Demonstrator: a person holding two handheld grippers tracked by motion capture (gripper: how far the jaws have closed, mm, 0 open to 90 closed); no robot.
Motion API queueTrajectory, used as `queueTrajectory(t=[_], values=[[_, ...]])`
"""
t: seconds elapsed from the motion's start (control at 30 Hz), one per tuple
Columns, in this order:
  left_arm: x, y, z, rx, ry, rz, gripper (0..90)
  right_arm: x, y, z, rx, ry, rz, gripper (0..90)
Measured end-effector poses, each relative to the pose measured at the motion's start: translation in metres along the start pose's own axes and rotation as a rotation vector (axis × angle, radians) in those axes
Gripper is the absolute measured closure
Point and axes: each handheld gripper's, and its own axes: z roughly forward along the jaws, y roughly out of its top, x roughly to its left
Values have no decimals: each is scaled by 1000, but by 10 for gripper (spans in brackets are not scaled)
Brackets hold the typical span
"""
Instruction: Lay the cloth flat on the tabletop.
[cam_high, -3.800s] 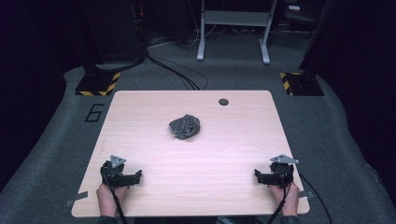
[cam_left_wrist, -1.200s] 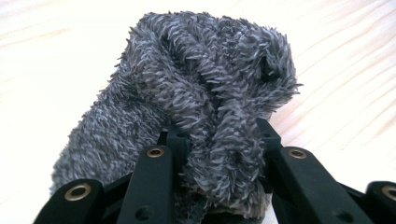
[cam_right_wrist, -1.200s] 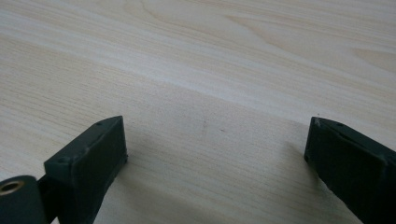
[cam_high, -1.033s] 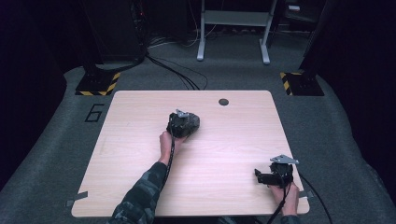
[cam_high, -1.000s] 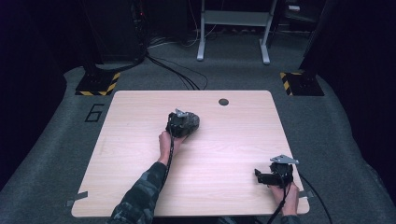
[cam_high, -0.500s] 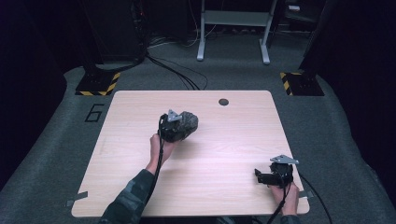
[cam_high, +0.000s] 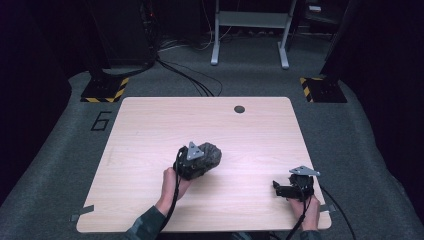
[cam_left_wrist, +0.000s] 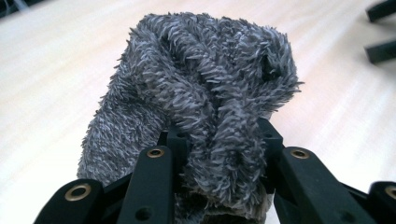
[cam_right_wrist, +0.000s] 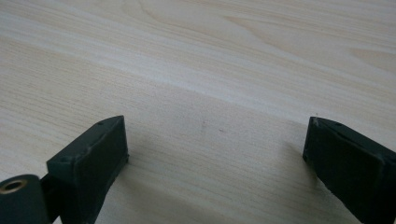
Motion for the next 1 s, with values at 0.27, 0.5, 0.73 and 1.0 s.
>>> queueTrajectory(t=[0.27, 0.5, 0.73, 1.0], values=[[-21, -35, 30, 116, -42, -3, 538, 0, 0, 0, 1, -1, 1, 63], [-18, -32, 13, 92, -59, -13, 157, 0, 1, 0, 8, -2, -2, 64], [1, -39, -30, 4, -61, -80, 133, 2, 2, -2, 13, 5, -13, 78], [45, -54, -46, -15, 12, -191, 150, 21, 12, -14, -43, 86, 1, 110]])
